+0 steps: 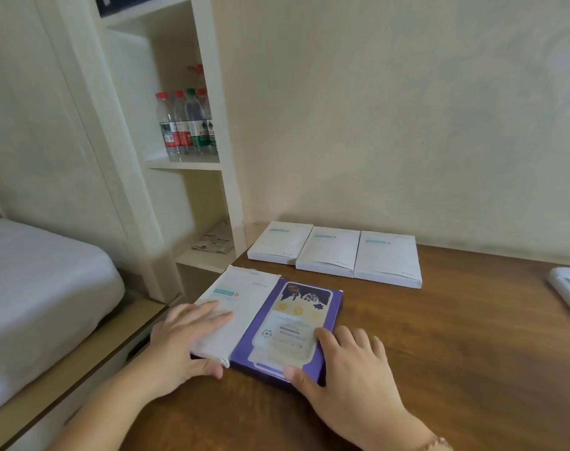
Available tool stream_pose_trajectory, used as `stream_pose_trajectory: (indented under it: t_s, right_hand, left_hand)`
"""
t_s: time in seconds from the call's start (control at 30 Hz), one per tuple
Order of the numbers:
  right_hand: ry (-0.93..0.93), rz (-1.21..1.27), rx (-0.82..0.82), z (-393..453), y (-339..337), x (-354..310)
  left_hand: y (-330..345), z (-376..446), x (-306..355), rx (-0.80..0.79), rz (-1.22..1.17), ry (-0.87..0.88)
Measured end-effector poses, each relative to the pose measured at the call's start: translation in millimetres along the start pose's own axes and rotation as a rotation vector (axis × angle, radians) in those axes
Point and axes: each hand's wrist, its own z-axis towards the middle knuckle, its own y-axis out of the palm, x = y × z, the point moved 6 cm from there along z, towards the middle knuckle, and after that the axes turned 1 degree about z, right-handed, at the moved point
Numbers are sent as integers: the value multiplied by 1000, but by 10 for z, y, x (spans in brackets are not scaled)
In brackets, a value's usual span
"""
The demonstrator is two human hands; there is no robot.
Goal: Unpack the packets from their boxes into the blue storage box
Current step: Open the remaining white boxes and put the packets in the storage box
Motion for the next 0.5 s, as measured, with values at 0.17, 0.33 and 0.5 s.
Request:
stream_pose_trajectory:
  t_s: [0.17, 0.33, 0.5]
  right_hand:
    - [-23, 194, 176, 303, -305, 308]
    - [204, 128, 523, 821, -668, 1166]
    - [169, 1, 197, 1240, -385, 1459]
  left_hand:
    - [-12, 95, -45, 29, -109, 77]
    - [-1, 132, -67, -50, 38, 132]
    - [-150, 63, 187, 197, -82, 215]
